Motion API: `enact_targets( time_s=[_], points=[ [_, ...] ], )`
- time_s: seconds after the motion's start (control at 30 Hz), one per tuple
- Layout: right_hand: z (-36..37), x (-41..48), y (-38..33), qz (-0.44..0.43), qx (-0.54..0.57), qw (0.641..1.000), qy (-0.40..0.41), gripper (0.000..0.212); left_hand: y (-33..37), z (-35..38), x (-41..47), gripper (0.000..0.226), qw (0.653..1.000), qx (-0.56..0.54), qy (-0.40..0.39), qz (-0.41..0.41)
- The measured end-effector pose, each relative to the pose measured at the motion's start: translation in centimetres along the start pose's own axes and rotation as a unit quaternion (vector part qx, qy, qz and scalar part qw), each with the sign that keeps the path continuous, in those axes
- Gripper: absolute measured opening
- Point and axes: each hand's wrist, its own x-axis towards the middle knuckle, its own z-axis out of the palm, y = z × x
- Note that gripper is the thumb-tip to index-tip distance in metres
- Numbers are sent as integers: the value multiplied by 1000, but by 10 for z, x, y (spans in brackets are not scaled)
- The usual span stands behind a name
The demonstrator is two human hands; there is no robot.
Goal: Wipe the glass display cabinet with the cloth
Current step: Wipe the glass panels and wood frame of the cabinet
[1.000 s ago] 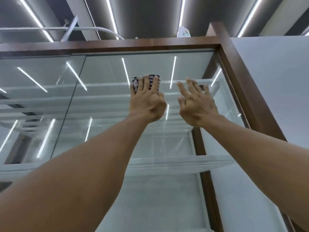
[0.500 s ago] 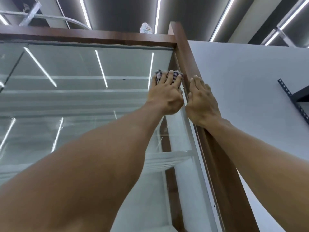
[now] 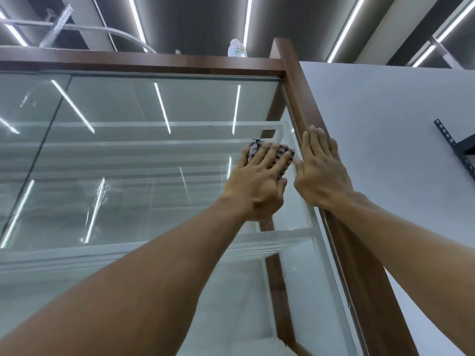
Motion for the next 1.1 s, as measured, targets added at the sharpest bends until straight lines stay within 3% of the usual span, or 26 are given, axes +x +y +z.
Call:
enact_targets(
  time_s=[0.13,0.4,0.6,0.77,0.97,1.1],
  points=[
    [9,-2,-55,-46,10,998,-30,77,-29,-8,-15,58,999,-22,7,-49],
    [31,14,-167,-32,48,998,-12,70,-119,-35,-75,59,990,-7,23,-142],
    [41,21,-265,-103,52,993,-10,83,-194,-57,-130,61,980,-5,31,-196],
    [49,25,-333,-149,58,987,-18,69,-253,-75,-165,61,969,-17,47,-243],
    [54,27,-355,-141,68,988,-11,66,-307,-89,-207,61,948,-28,65,-312],
    [53,23,-352,-163,60,985,-13,63,-280,-75,-238,63,952,-16,78,-297]
  ],
)
